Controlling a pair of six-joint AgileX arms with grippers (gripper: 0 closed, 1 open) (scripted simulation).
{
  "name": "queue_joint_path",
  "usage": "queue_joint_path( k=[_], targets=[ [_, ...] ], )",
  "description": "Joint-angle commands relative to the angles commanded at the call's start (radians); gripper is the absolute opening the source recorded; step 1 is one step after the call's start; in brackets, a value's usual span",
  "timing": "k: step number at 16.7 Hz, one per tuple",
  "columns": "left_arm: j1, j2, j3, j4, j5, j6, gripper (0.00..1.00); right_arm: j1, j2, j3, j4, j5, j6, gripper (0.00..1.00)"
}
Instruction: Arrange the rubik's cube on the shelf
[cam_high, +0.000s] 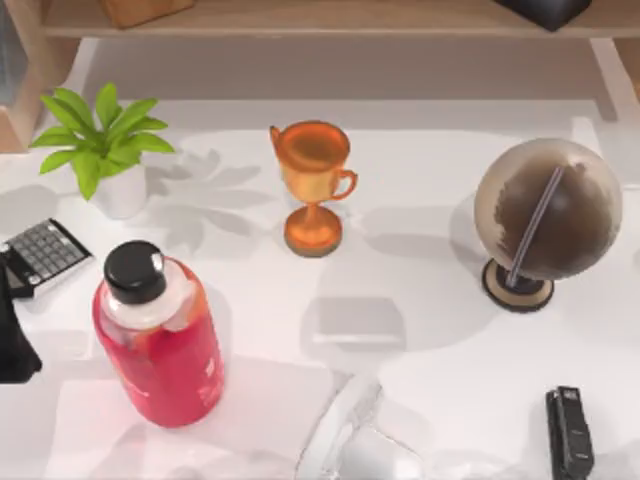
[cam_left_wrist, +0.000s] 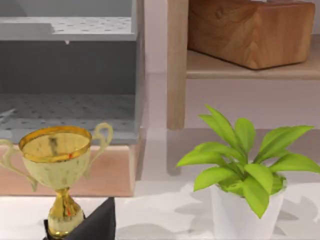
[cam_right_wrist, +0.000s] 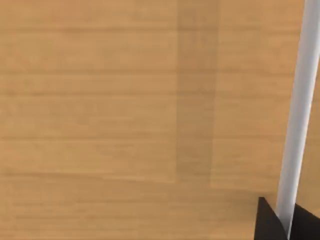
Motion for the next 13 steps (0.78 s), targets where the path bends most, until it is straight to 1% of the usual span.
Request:
queue_joint_path(
  k=[4,10,13],
  targets=[
    [0.000,0.000,0.000,0.000,0.000,0.000,1.00,-0.046,-0.051,-0.127,0.075,-0.046,-0.002,0.00],
    [0.000,0.000,0.000,0.000,0.000,0.000,1.00,-0.060,-0.061,-0.150,0.096,-0.059,-0.002,0.00],
    [0.000,0.000,0.000,0.000,0.000,0.000,1.00,-0.109,-0.089,-0.241,0.152,-0.111,0.000,0.00]
  ],
)
